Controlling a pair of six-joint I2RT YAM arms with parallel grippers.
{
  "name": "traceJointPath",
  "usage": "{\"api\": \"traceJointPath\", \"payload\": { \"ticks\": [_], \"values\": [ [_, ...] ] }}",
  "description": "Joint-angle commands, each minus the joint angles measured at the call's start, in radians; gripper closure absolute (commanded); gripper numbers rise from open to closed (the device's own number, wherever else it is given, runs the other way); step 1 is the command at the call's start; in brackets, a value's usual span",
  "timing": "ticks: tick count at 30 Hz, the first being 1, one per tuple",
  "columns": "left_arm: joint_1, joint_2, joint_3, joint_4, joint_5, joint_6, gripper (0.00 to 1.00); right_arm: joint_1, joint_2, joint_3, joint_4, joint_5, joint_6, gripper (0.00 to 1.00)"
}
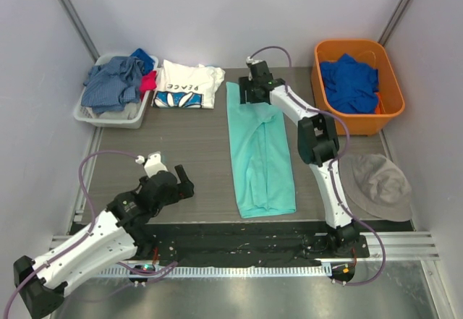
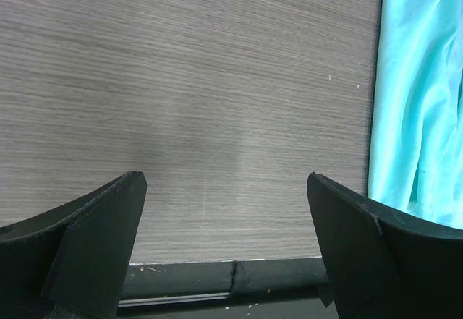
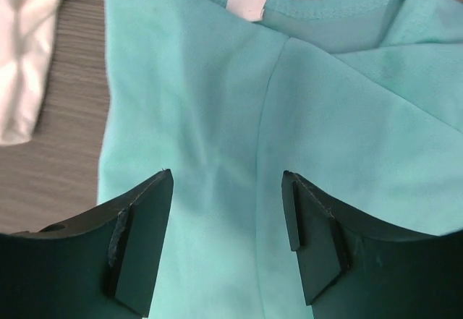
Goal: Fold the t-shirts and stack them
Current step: Fold the tshirt
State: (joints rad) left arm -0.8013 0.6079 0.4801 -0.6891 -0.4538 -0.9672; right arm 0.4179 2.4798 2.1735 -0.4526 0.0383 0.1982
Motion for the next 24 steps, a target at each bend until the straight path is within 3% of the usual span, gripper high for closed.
{"api": "traceJointPath", "payload": {
  "ticks": [1, 4, 8, 10, 11, 12, 13, 18, 24],
  "values": [
    [-0.003, 0.050, 0.049, 0.097, -0.010, 0.025, 0.00, 0.007, -0.322, -0.122, 0.018, 0.034, 0.030, 0.30],
    [-0.004, 0.160, 0.060, 0.230, 0.055, 0.039, 0.00, 0.005, -0.513, -0.354, 0.005, 0.141, 0.066, 0.30],
    [-0.030, 0.332, 0.071, 0.379, 0.133, 0.012, 0.00, 0.005, -0.783, -0.784, 0.000, 0.222, 0.229, 0.28],
    [-0.096, 0.409, 0.081, 0.436, 0.103, -0.004, 0.00, 0.009, -0.968, -0.929, 0.020, 0.189, 0.300, 0.19],
    [-0.120, 0.435, 0.089, 0.451, 0.093, -0.022, 0.00, 0.025, -1.027, -1.049, 0.019, 0.192, 0.340, 0.07],
    [-0.146, 0.473, 0.092, 0.467, 0.086, -0.034, 0.00, 0.039, -1.136, -1.095, 0.000, 0.231, 0.354, 0.01],
    [-0.201, 0.498, 0.095, 0.496, 0.063, -0.047, 0.00, 0.048, -1.182, -1.166, -0.045, 0.250, 0.365, 0.00],
    [-0.398, 0.633, 0.129, 0.606, -0.005, -0.156, 0.00, 0.061, -1.444, -1.291, -0.194, 0.298, 0.435, 0.00],
    [-0.548, 0.837, 0.233, 0.652, -0.066, -0.234, 0.01, 0.065, -1.568, -1.411, -0.247, 0.281, 0.480, 0.00]
  ]
}}
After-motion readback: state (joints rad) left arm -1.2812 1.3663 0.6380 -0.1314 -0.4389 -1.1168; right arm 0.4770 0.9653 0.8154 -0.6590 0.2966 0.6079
